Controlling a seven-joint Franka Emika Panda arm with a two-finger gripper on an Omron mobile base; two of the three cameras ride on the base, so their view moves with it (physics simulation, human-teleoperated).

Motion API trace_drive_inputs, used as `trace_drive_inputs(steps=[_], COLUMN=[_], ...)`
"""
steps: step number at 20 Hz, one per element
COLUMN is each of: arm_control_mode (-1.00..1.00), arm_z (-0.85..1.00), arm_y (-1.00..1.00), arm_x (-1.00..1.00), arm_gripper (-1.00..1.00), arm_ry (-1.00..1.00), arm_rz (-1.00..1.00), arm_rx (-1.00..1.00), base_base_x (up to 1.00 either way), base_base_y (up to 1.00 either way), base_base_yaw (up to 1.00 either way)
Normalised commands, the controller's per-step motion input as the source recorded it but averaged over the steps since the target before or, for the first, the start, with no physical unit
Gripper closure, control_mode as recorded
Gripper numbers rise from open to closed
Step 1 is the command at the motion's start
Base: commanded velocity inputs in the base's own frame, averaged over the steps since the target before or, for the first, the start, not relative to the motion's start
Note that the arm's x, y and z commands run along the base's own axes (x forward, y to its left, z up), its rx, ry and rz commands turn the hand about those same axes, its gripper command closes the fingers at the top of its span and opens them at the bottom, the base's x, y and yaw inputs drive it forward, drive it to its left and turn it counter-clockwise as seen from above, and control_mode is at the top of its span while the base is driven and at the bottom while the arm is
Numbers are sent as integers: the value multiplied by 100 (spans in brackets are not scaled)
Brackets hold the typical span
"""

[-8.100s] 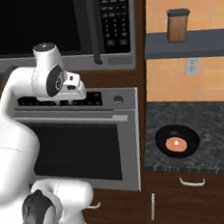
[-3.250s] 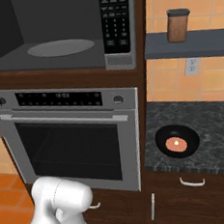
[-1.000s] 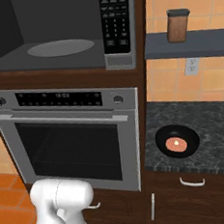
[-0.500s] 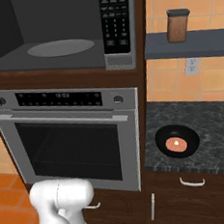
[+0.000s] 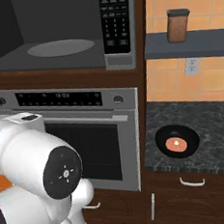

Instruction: Open the microwave, place the bowl with waffle inside the microwave, then close the microwave door and turn it on.

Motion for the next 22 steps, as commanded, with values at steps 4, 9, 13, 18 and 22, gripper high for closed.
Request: trace_drive_inputs(steps=[4, 9, 13, 18, 22], arm_control_mode=[-100, -100, -100, -100, -100], arm_z=[-26, -19, 0, 0, 0], arm_y=[38, 91, 67, 81, 53], arm_x=[91, 11, -8, -23, -8], arm_gripper=[-100, -100, -100, -100, -100], arm_ry=[13, 1, -1, -2, 1], arm_rz=[46, 31, 26, 22, 9], arm_rx=[9, 1, 0, 0, 0], base_base_x=[0, 0, 0, 0, 0], base_base_y=[0, 0, 0, 0, 0], base_base_yaw=[0, 0, 0, 0, 0])
